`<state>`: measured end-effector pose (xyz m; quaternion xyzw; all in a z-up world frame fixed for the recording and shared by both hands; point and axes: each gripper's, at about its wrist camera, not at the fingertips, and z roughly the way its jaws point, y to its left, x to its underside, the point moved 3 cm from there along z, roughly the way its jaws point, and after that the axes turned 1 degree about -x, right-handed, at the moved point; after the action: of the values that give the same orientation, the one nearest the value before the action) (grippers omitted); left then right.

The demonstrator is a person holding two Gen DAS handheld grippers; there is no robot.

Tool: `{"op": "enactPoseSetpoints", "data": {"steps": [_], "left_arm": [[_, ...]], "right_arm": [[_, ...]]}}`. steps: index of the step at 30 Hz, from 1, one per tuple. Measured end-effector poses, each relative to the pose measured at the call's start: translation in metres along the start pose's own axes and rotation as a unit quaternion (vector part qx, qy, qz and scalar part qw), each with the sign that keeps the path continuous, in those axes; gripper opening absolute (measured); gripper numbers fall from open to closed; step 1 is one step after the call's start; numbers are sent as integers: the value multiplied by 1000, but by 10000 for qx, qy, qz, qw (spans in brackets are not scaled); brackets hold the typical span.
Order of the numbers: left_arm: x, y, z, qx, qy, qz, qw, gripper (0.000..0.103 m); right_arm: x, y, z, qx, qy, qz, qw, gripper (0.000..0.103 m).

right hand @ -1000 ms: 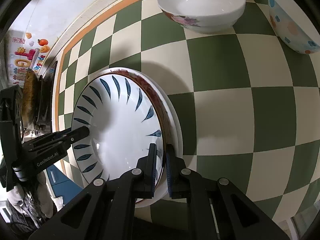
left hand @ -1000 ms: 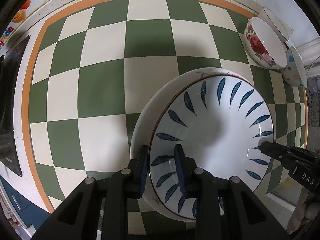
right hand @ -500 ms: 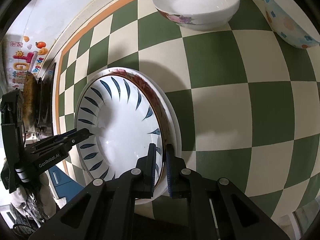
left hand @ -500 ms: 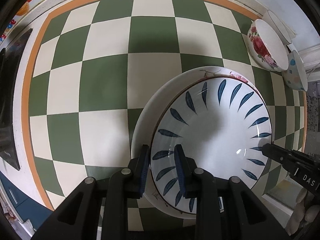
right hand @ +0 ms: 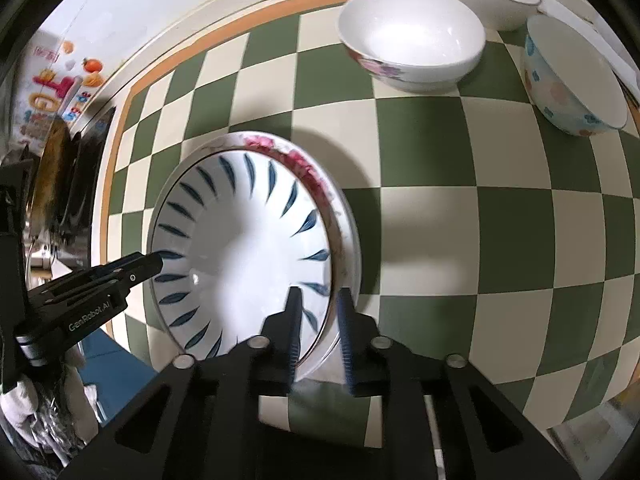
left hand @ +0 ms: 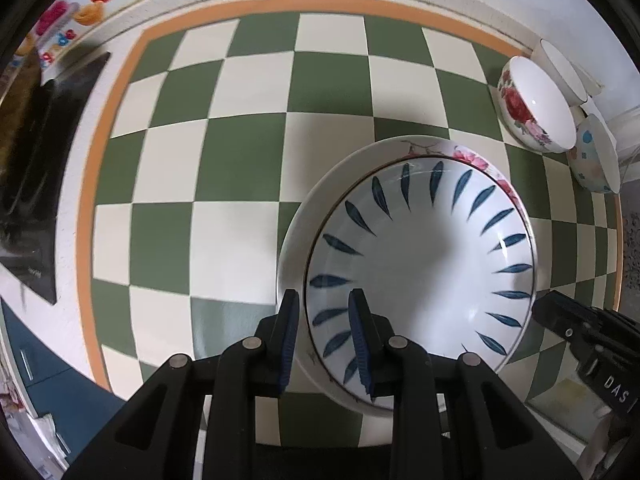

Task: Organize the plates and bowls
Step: 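Lower the plate stack onto the checkered cloth and open both grippers, then raise both grippers away from the plate stack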

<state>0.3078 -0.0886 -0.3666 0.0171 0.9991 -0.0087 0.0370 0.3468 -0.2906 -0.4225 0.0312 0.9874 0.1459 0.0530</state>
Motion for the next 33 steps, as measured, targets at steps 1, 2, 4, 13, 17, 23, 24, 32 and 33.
{"op": "enactPoseSetpoints", "data": {"steps": [1, 2, 4, 13, 17, 23, 24, 32, 33], "left_arm": [[5, -1, -5, 0, -70, -12, 10000, 23], [9, -2, -10, -15, -150, -16, 9999, 23], [19, -5, -23, -35, -297, 28, 9995, 23], [42, -3, -98, 54, -1080, 233, 9939, 28], [62, -2, -126, 90, -1356, 239, 9904, 35], [95, 8, -166, 134, -1731, 218, 9846, 76], [101, 9, -172, 126, -1820, 227, 9830, 80], [138, 11, -206, 115, -2265, 235, 9736, 98], [142, 11, -209, 133, -2297, 238, 9729, 98]], "right_arm": [[2, 2, -3, -6, -9, -40, 10000, 28], [4, 3, -5, -11, -25, -57, 10000, 31], [12, 7, -16, 5, -106, -117, 9999, 36], [50, 37, -84, 38, -808, -303, 9963, 58], [78, 56, -124, 128, -1247, -365, 9914, 70], [119, 84, -174, 280, -1782, -468, 9825, 85], [125, 88, -179, 318, -1836, -506, 9812, 87], [173, 103, -208, 500, -2163, -509, 9737, 94], [177, 103, -210, 495, -2209, -484, 9728, 94]]}}
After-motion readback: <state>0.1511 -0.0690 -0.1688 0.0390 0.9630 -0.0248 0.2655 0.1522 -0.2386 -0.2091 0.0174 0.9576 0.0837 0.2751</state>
